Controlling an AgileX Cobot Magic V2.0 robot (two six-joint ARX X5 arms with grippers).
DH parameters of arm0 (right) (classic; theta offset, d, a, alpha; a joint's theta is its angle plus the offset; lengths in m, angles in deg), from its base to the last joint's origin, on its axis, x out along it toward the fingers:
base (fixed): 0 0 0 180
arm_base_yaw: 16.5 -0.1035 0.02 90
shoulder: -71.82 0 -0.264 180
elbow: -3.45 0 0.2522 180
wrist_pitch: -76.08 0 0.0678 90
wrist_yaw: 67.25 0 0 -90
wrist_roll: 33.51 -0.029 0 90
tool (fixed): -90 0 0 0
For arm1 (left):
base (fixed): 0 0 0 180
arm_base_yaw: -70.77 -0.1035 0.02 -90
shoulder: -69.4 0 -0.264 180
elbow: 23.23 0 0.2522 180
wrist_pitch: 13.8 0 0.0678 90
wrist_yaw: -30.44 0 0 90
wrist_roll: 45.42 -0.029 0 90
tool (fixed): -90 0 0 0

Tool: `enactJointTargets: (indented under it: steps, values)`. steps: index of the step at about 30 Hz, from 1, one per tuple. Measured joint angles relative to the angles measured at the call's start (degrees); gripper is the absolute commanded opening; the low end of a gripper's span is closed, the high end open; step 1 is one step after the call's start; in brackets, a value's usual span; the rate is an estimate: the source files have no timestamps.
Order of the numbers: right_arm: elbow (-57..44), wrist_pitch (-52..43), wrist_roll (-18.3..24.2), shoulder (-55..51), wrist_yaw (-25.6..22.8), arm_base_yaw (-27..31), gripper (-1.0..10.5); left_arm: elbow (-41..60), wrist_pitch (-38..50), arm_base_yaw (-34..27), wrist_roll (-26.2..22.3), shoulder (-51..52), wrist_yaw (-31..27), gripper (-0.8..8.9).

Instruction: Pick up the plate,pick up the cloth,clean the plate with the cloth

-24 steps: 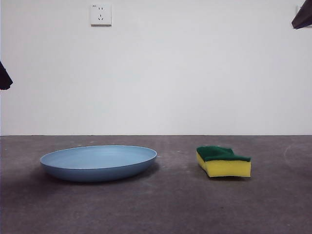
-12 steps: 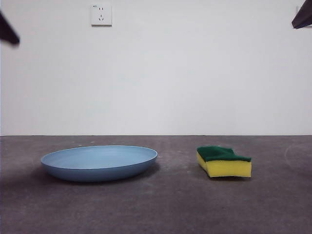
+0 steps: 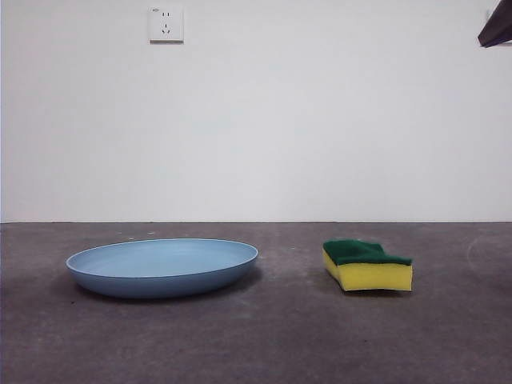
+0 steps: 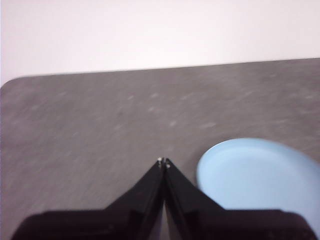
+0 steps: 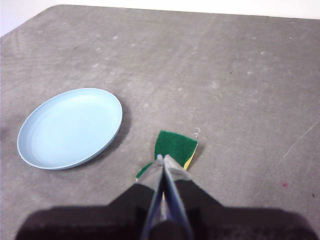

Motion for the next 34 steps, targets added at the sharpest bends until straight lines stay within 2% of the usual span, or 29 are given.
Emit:
enactJointTargets:
  steps: [7, 16, 34]
  values:
    - [0.0, 0.0, 0.0, 0.0, 0.0, 0.0, 0.0, 9.2, 0.2, -5.0, -0.3, 7.3, 3.0, -0.03]
    - [0.0, 0.0, 0.0, 0.0, 0.0, 0.0, 0.0, 17.8, 1.3, -5.7, -0.9, 13.9, 3.3, -0.03]
    - [0.0, 0.0, 0.0, 0.0, 0.0, 0.0, 0.0, 18.4, 2.7, -5.7, -1.5, 16.4, 5.7, -0.02]
